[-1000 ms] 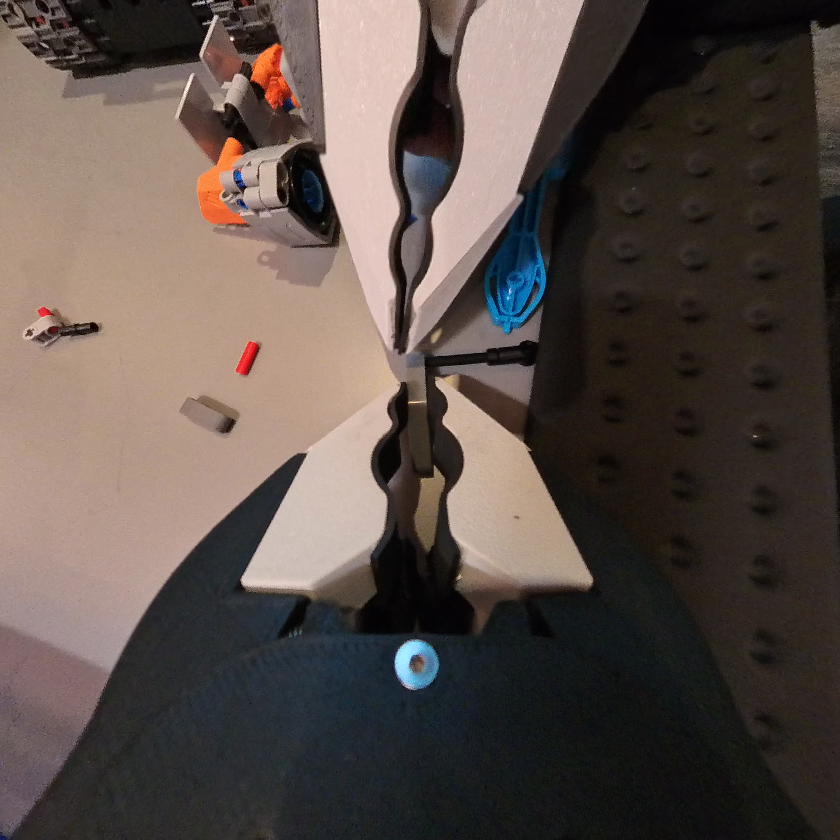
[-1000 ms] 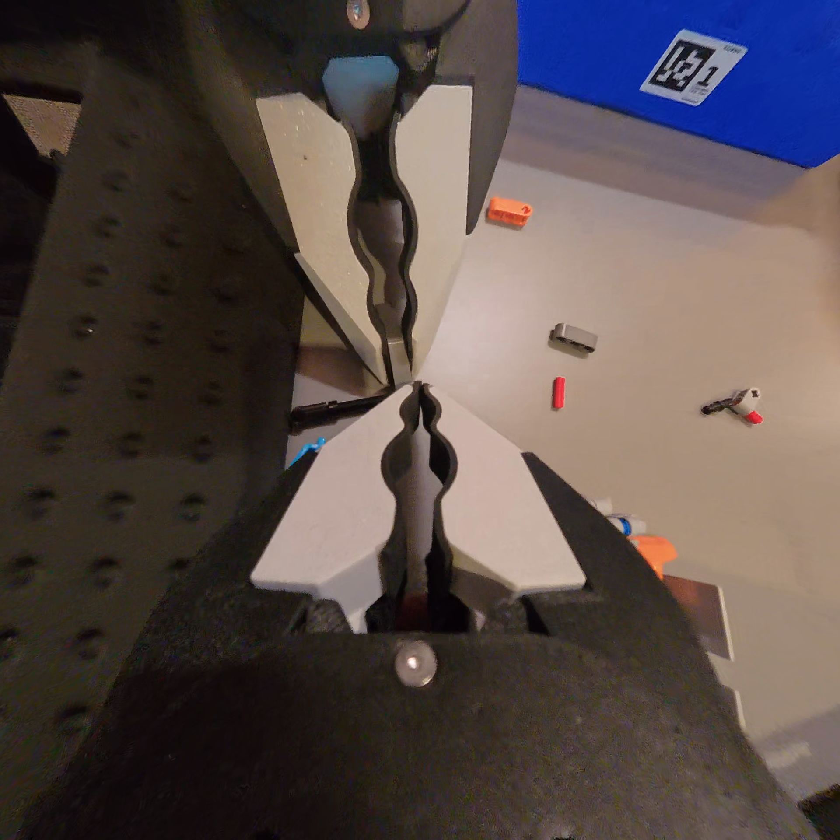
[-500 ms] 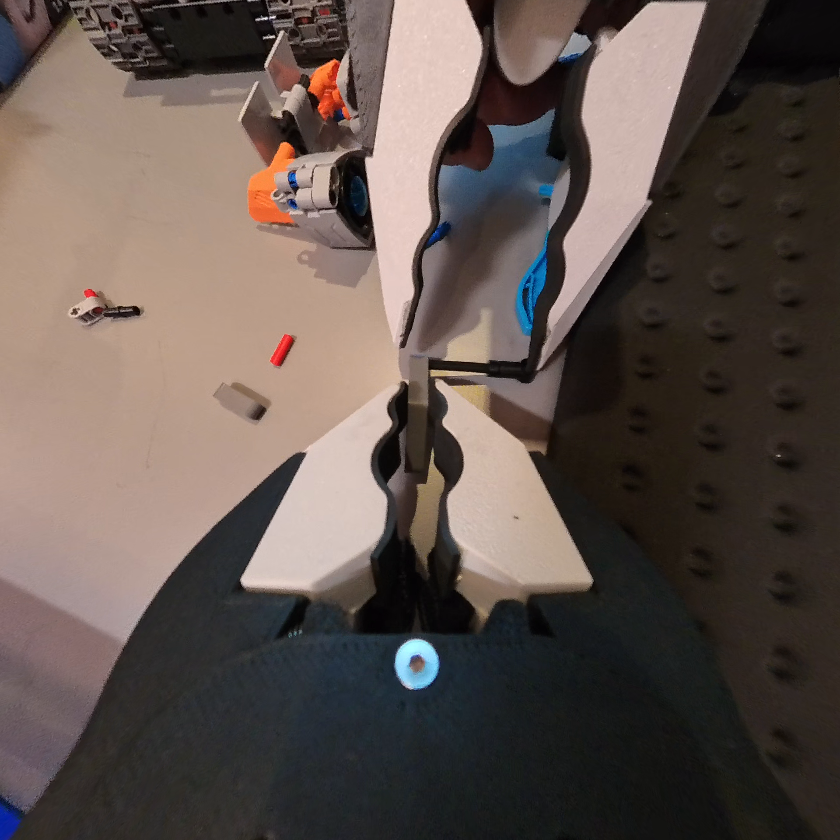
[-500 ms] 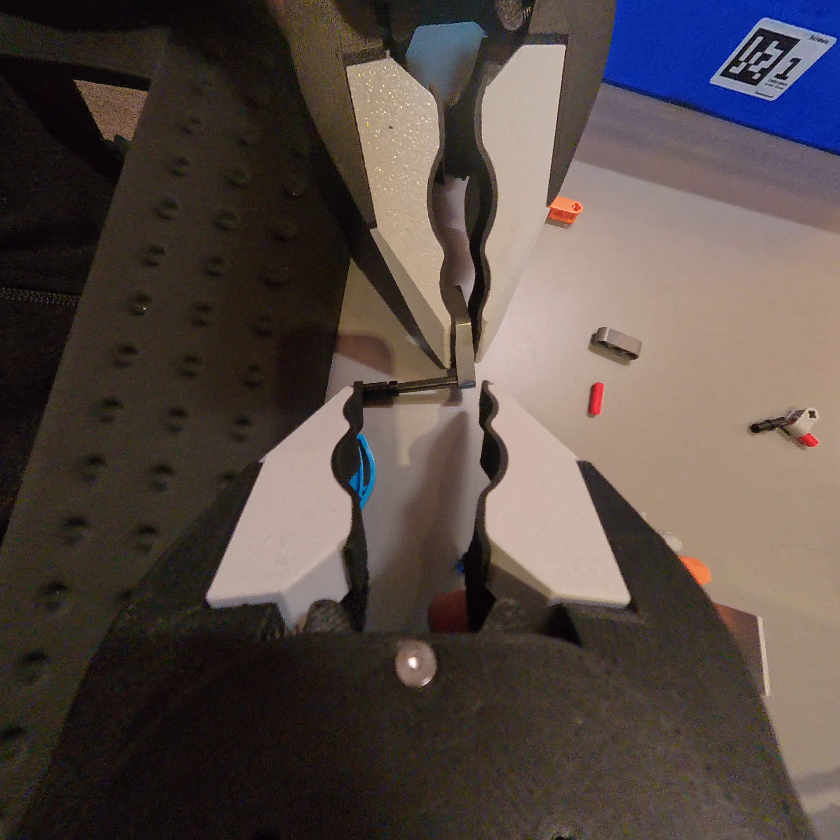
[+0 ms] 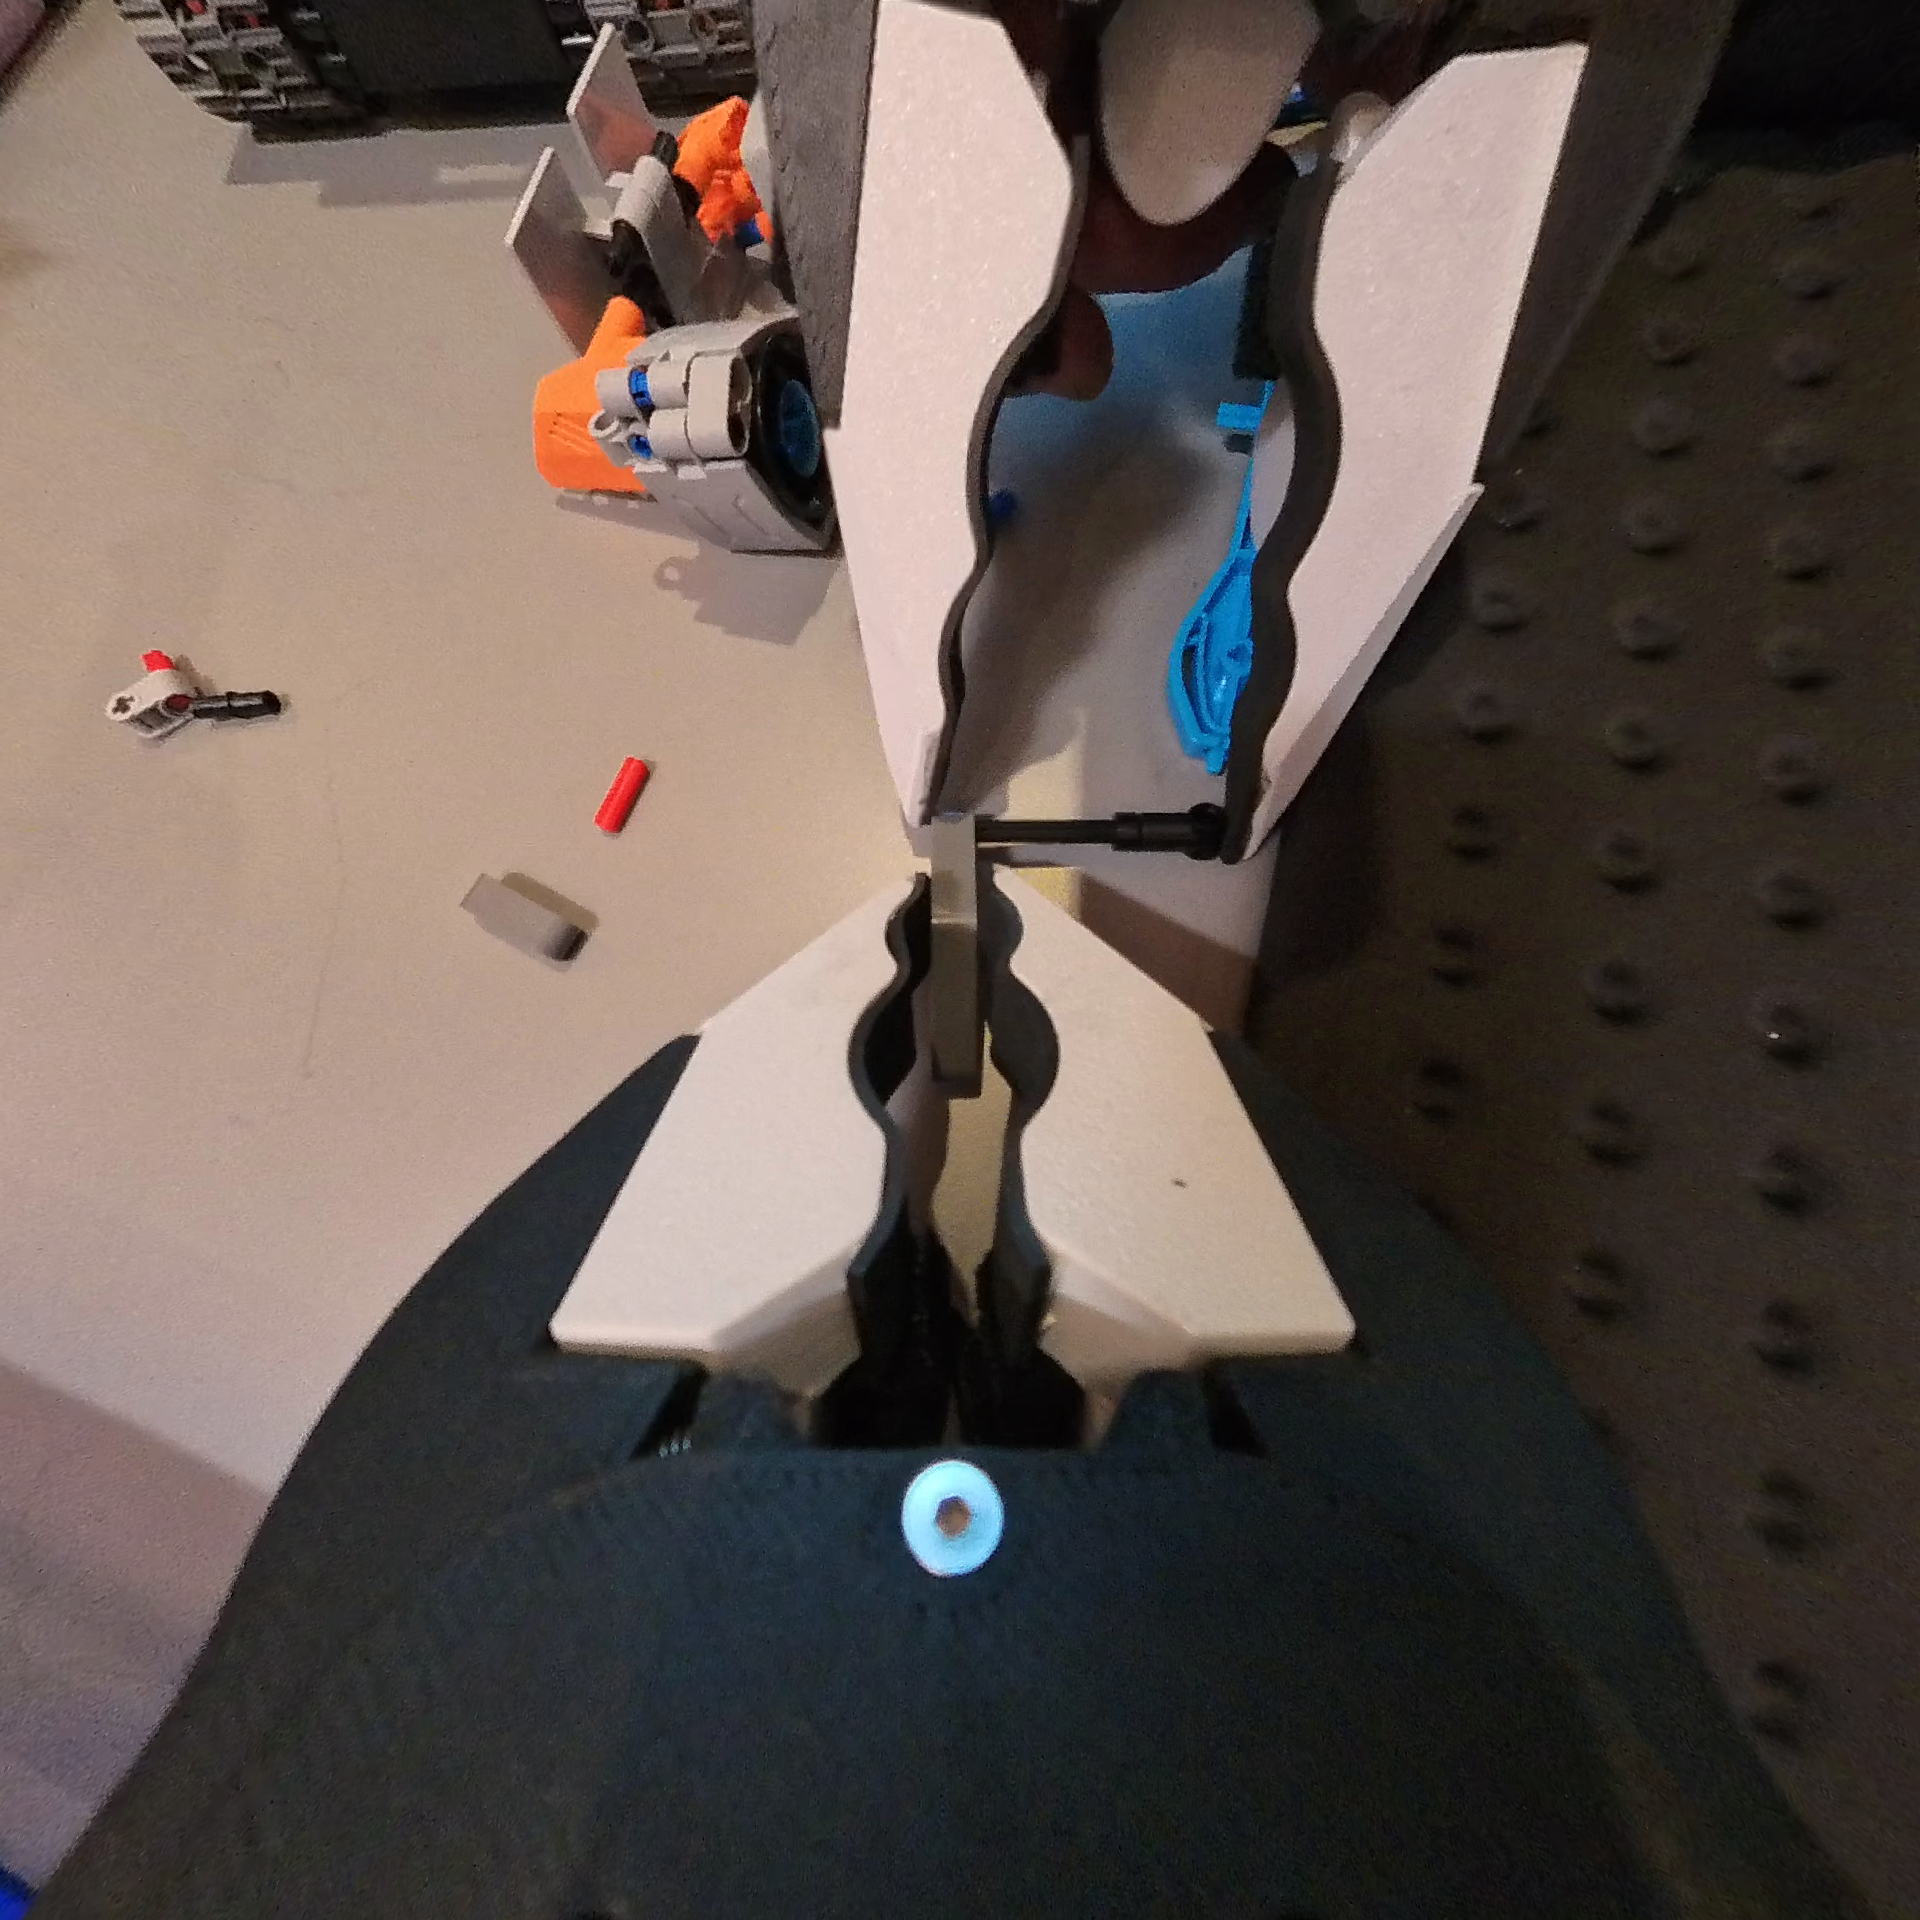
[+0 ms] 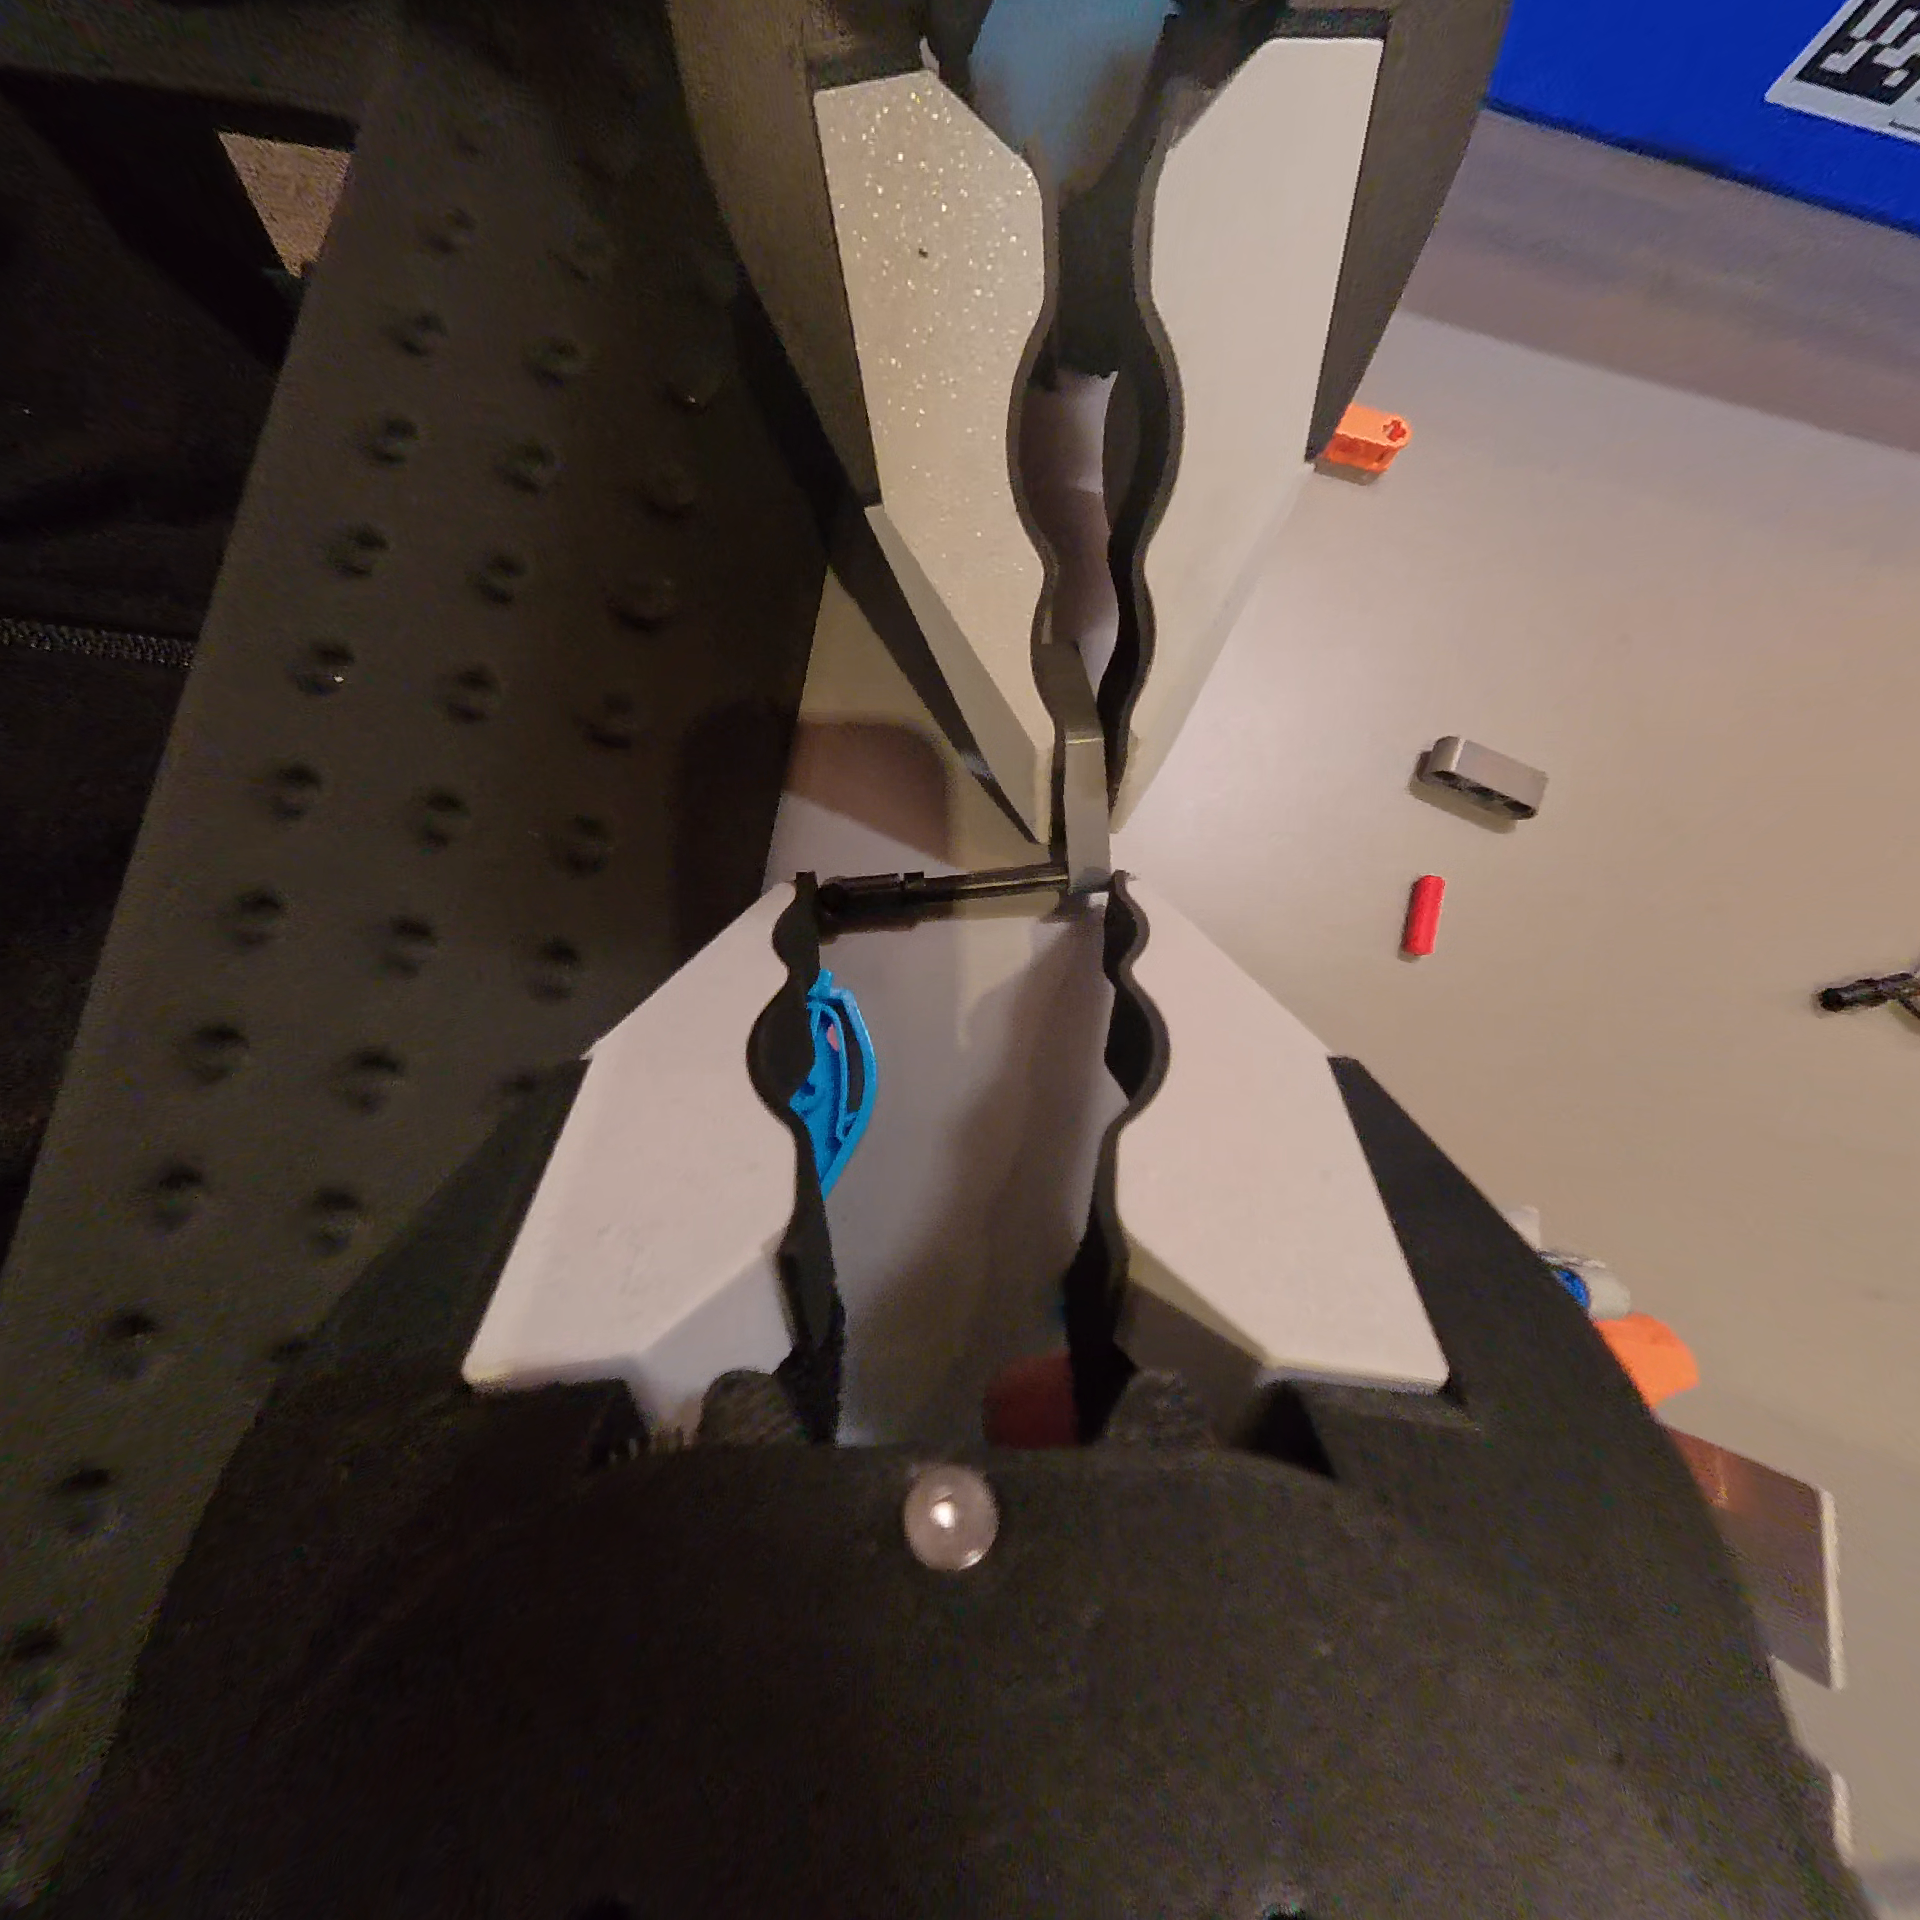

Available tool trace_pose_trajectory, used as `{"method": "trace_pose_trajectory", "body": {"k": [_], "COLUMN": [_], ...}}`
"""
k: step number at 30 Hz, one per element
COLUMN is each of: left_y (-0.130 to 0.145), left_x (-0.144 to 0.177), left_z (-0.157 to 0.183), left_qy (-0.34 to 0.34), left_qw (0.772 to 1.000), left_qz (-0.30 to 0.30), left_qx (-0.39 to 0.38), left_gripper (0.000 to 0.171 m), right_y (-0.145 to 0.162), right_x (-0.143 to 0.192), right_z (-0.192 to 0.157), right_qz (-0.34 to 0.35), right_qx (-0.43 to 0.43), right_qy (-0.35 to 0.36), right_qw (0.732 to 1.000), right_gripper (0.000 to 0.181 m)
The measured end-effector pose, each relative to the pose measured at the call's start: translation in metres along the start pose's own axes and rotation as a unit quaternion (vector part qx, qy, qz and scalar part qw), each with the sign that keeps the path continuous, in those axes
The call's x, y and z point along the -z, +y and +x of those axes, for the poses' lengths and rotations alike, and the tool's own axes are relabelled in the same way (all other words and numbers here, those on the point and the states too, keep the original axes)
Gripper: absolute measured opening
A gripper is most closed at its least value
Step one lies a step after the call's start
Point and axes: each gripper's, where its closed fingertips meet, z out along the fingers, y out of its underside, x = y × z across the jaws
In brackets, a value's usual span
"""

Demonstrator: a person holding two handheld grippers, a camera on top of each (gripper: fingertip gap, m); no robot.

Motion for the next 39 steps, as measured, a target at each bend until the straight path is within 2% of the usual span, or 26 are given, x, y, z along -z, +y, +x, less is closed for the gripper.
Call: {"method": "trace_pose_trajectory", "body": {"k": [10,23,39], "left_y": [0.0019,0.0005,-0.0004], "left_x": [-0.0011,-0.0004,-0.0010], "left_z": [0.0022,0.0062,0.0035], "left_qy": [0.006,0.067,0.066], "left_qw": [1.000,0.997,0.997], "left_qz": [-0.008,-0.005,-0.005], "left_qx": [-0.009,0.032,0.046], "left_gripper": [0.005,0.006,0.005], "right_y": [0.0003,0.0006,0.0000], "right_x": [-0.0012,-0.0012,-0.0007], "right_z": [-0.0020,-0.0031,-0.0006], "right_qz": [0.000,0.003,0.016], "right_qx": [0.000,0.007,-0.021], "right_qy": [-0.016,-0.027,-0.024], "right_qw": [1.000,1.000,0.999], "right_gripper": [0.052,0.050,0.051]}}
